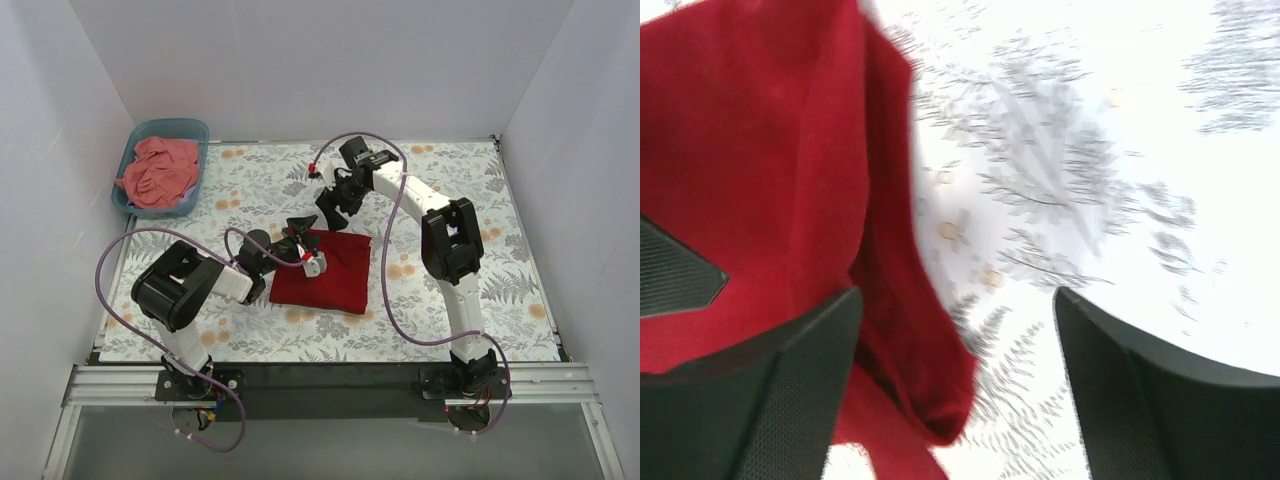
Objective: Fold and stack the t-shirts
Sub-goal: Fold the tshirt
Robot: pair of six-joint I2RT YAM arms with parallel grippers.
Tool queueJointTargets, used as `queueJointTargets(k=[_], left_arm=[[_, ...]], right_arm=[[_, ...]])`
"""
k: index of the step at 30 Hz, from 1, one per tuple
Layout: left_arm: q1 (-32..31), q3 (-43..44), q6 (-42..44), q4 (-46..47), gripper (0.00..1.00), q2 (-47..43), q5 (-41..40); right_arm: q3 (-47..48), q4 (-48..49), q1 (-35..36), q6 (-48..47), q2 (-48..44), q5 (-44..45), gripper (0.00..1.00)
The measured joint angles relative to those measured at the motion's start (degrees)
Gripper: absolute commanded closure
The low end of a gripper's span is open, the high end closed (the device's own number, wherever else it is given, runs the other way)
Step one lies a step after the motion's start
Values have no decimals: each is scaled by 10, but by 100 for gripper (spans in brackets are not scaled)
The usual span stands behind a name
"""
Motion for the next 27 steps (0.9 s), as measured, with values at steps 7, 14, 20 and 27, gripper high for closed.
queueJointTargets(k=[7, 14, 20, 27], left_arm=[[11, 73, -90, -164, 38, -86, -41], [92, 302, -280, -484, 39, -125, -2], [184, 455, -415, -709, 41, -5, 82], [231, 541, -497, -891, 42, 140, 152]], right_arm=[[49, -7, -42, -13, -19, 38, 6], [33, -39, -124, -13, -57, -8, 16], [-19, -64, -133, -3, -71, -70, 28], [-40, -69, -125, 10, -46, -104, 27]])
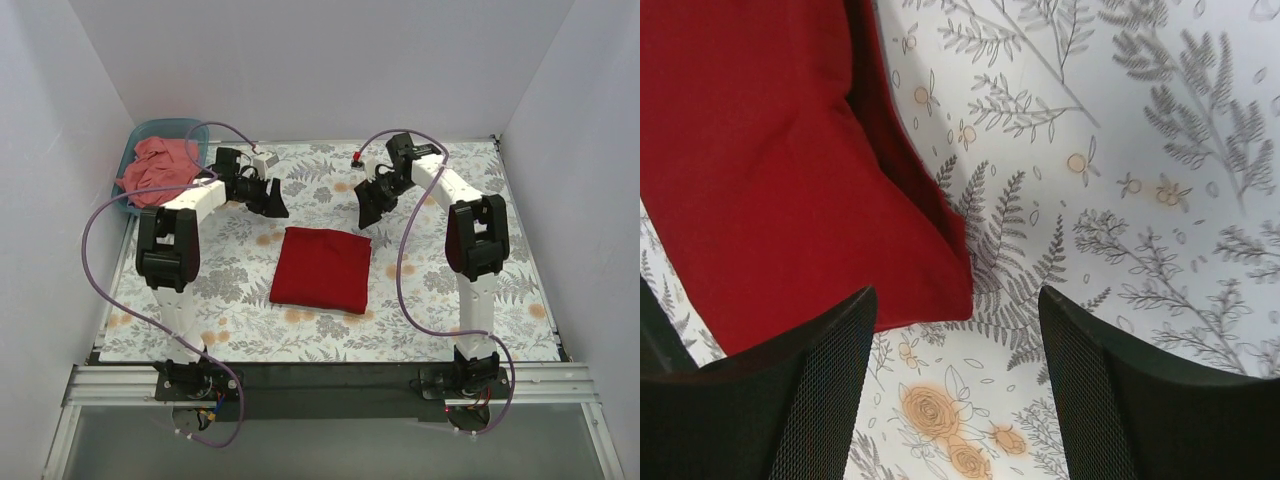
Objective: Fold and stack the t-shirts
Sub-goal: Fold the tshirt
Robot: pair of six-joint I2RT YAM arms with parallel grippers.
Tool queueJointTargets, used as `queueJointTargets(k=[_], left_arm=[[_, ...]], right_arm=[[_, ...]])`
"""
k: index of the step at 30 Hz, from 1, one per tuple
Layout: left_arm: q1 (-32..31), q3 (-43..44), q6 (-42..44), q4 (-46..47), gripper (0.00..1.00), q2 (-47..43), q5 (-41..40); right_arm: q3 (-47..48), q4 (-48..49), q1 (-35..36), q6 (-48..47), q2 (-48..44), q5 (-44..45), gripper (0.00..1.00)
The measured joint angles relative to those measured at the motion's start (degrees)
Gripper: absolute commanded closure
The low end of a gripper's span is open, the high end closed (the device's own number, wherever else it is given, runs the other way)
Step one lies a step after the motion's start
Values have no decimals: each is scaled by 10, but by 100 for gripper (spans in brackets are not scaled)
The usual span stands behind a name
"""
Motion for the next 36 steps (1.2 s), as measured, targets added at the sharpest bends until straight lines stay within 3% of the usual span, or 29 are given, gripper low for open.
queueJointTargets(k=[7, 16, 21, 25, 30, 36], left_arm=[[1, 37, -13, -92, 41, 50, 39], [0, 57, -24, -117, 46, 72, 53], [0, 61, -28, -121, 48, 93, 59], [0, 61, -33, -127, 59, 99, 62], [0, 66, -40, -127, 74, 99, 71], [0, 71, -49, -127, 98, 99, 93]], right_arm=[[-38, -4, 0, 2, 20, -2, 24], [-57, -9, 0, 0, 26, -7, 27], [-58, -12, -1, -3, 26, -13, 40], [-58, -13, -1, -8, 26, -15, 54], [-58, -13, -1, -9, 26, -17, 63], [-58, -14, -1, -9, 26, -20, 72]])
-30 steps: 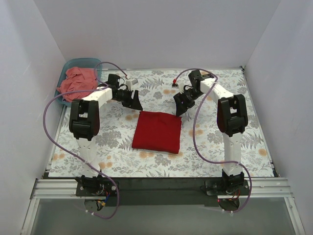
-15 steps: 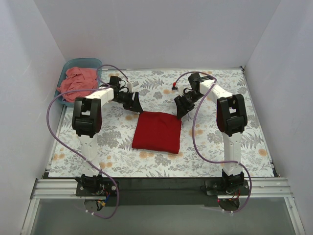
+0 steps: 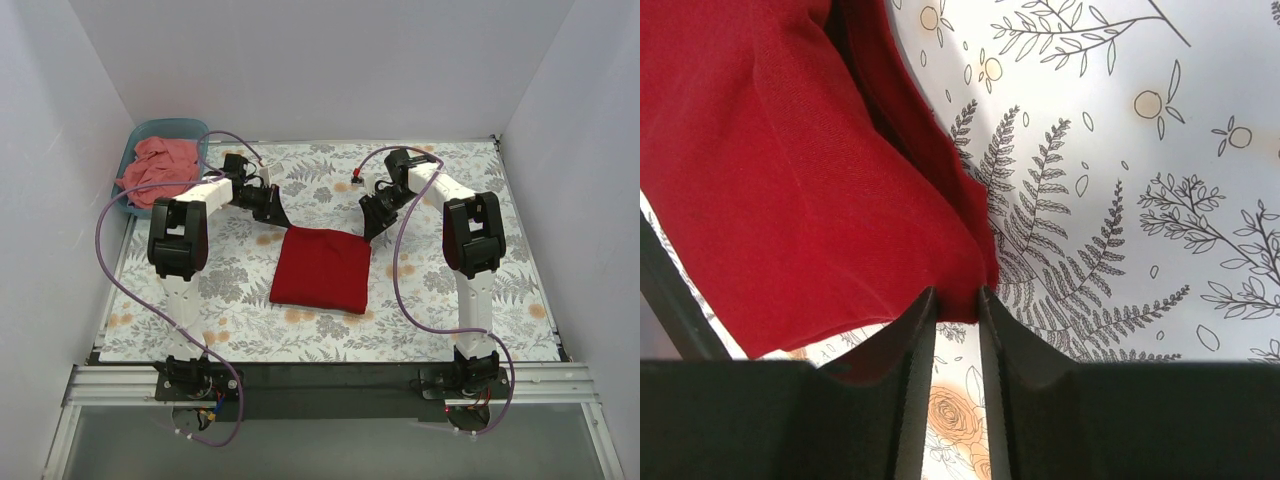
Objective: Fold and stack the t-shirts
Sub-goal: Fold the tshirt
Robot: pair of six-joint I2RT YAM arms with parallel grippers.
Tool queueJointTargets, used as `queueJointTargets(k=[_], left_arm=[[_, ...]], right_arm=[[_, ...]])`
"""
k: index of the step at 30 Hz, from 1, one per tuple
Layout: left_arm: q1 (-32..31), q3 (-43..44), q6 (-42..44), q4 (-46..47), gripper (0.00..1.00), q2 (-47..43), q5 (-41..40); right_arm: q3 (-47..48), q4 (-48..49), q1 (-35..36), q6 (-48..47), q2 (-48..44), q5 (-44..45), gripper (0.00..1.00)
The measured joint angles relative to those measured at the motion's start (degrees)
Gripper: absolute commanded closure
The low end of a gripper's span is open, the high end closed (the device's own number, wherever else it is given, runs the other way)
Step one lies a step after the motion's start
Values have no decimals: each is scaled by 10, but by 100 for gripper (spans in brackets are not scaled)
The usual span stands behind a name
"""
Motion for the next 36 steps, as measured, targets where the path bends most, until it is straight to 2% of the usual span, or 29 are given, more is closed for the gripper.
queueJointTargets(k=[4, 5, 6, 21, 25, 32, 33, 34, 35, 36], left_arm=[[0, 0, -1, 1, 100, 0, 5], [0, 0, -1, 2, 100, 0, 5], [0, -3, -1, 6, 100, -2, 2], [1, -83, -14, 82, 100, -67, -100], [1, -83, -26, 109, 100, -63, -124], [1, -48, -41, 139, 100, -14, -158], [1, -42, -45, 142, 100, -7, -159], [2, -34, -47, 143, 97, -1, -160], [2, -27, -48, 144, 89, 3, -160], [2, -20, -50, 142, 74, 5, -158]], right_arm=[[0, 0, 0, 0, 0, -1, 87], [0, -1, 0, -1, 0, -1, 96], [0, -1, 0, -1, 0, -2, 99], [-26, -3, -21, -2, -26, 8, 99], [9, -3, -21, 0, -12, 13, 99], [110, 12, -21, 11, 71, 58, 99], [119, 16, -21, 12, 81, 66, 95], [126, 19, -21, 14, 89, 73, 82], [134, 19, -21, 16, 95, 79, 71], [141, 19, -21, 19, 99, 84, 48]])
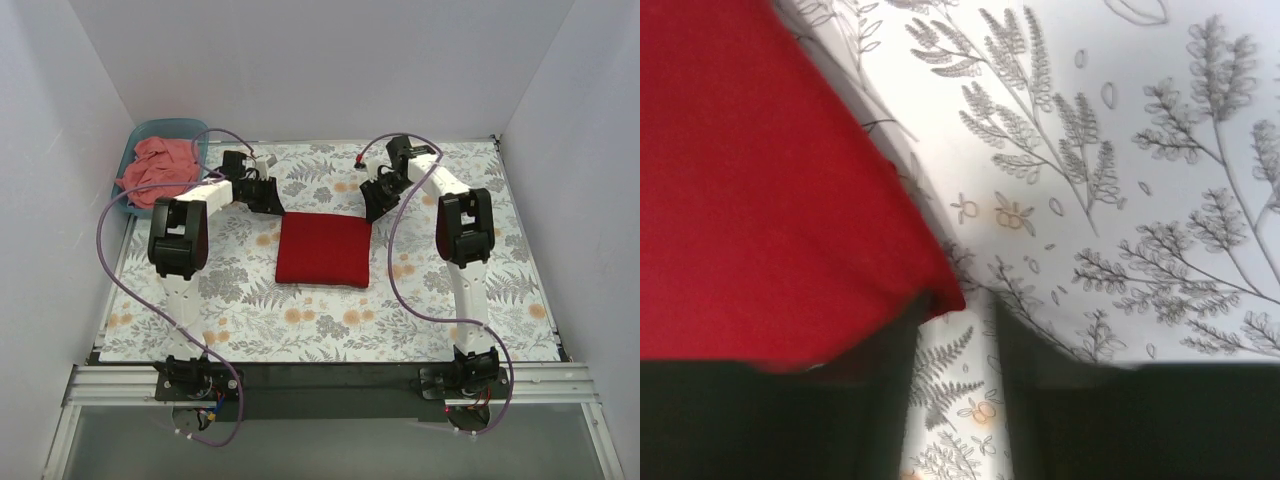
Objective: Fold and stack the t-shirts
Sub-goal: Fold the tshirt
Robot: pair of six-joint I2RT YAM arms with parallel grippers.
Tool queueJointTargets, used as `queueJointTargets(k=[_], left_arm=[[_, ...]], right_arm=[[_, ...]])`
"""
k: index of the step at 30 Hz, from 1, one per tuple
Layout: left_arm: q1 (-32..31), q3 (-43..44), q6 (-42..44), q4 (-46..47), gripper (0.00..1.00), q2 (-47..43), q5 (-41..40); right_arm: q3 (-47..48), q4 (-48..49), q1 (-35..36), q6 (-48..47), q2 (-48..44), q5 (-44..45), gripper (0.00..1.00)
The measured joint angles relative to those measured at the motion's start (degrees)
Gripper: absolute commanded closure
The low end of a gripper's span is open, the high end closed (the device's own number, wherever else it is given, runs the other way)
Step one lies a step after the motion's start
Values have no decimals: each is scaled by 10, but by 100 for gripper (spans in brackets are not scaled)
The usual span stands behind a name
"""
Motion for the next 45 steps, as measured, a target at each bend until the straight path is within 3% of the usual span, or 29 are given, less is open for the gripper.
queueJointTargets(k=[4, 8, 12, 17, 21, 26, 30, 35, 40, 45], left_arm=[[14, 6, -14, 2, 49, -8, 28], [40, -45, -49, 2, 35, -70, 86], [45, -133, -120, 27, 32, -183, 160], [-12, -276, -257, 130, 31, -278, 242], [-70, -348, -354, 198, 31, -257, 265], [-88, -381, -444, 276, 31, -193, 269], [-63, -406, -488, 330, 31, -143, 287], [-28, -417, -503, 359, 31, -135, 310], [-9, -417, -472, 324, 31, -143, 315], [-3, -408, -392, 221, 27, -222, 269]], right_arm=[[-2, 11, -4, 2, -24, 0, 7], [-37, 18, -9, 9, -101, -30, 1], [-110, 56, -15, 72, -219, -117, 2], [-343, 237, 4, 284, -343, -253, 2], [-490, 399, 50, 476, -329, -287, 2], [-541, 516, 90, 612, -269, -300, 2], [-554, 571, 70, 657, -209, -323, 2], [-581, 602, 28, 669, -212, -341, 2], [-600, 560, -7, 645, -251, -307, 3], [-551, 443, -9, 553, -314, -198, 3]])
